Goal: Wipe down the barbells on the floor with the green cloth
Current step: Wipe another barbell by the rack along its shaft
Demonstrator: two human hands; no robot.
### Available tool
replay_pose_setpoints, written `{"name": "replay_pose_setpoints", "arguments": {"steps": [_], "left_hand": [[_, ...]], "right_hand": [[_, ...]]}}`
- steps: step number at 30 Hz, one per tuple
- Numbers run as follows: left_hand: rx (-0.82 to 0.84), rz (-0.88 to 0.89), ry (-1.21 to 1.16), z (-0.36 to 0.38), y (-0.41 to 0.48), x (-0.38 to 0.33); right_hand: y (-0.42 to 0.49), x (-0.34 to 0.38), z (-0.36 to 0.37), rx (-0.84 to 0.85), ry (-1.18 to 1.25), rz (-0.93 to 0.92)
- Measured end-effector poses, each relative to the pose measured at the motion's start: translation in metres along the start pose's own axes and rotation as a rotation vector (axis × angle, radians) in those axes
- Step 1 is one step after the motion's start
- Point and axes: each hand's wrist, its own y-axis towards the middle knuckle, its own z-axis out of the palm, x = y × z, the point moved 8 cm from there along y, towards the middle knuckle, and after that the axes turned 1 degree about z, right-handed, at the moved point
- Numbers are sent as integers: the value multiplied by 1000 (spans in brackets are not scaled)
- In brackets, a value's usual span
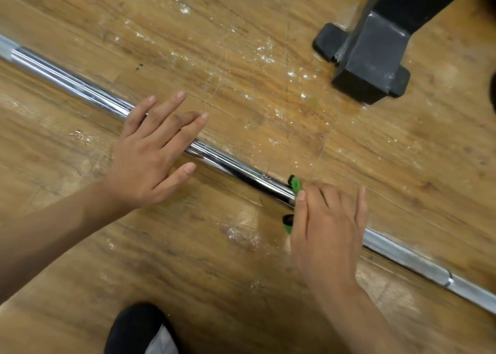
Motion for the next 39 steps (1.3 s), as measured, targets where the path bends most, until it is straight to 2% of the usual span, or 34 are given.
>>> {"name": "replay_pose_setpoints", "arguments": {"steps": [3, 8, 10, 12, 18, 20, 22, 26, 28, 31, 35, 39], "left_hand": [[-30, -25, 13, -1, -7, -5], [68, -21, 27, -7, -24, -7], [113, -10, 13, -10, -31, -7], [139, -10, 1, -13, -40, -8], [89, -55, -7, -18, -68, -19], [83, -75, -13, -19, -80, -23], [97, -80, -23, -22, -90, -26], [133, -57, -42, -31, -105, -29], [157, -30, -44, -34, -110, -28], [189, -2, -15, -33, -120, -30], [218, 34, 16, -31, -124, -29], [248, 52, 47, -31, -111, -29]], "right_hand": [[-8, 2, -2, -31, 2, 45], [4, 117, 23, 11, 107, -153], [1, 137, 27, 38, 98, -228], [-12, 126, 26, 88, 49, -313], [-58, 12, 13, 157, -213, -555], [-69, 11, 10, 170, -222, -651], [-72, 41, 14, 191, -218, -705], [-66, 127, 31, 152, -123, -688], [-71, 138, 35, 171, -108, -697], [-88, 91, 27, 193, -132, -737], [-107, 6, 14, 257, -280, -754], [-102, 20, 19, 241, -303, -735]]}}
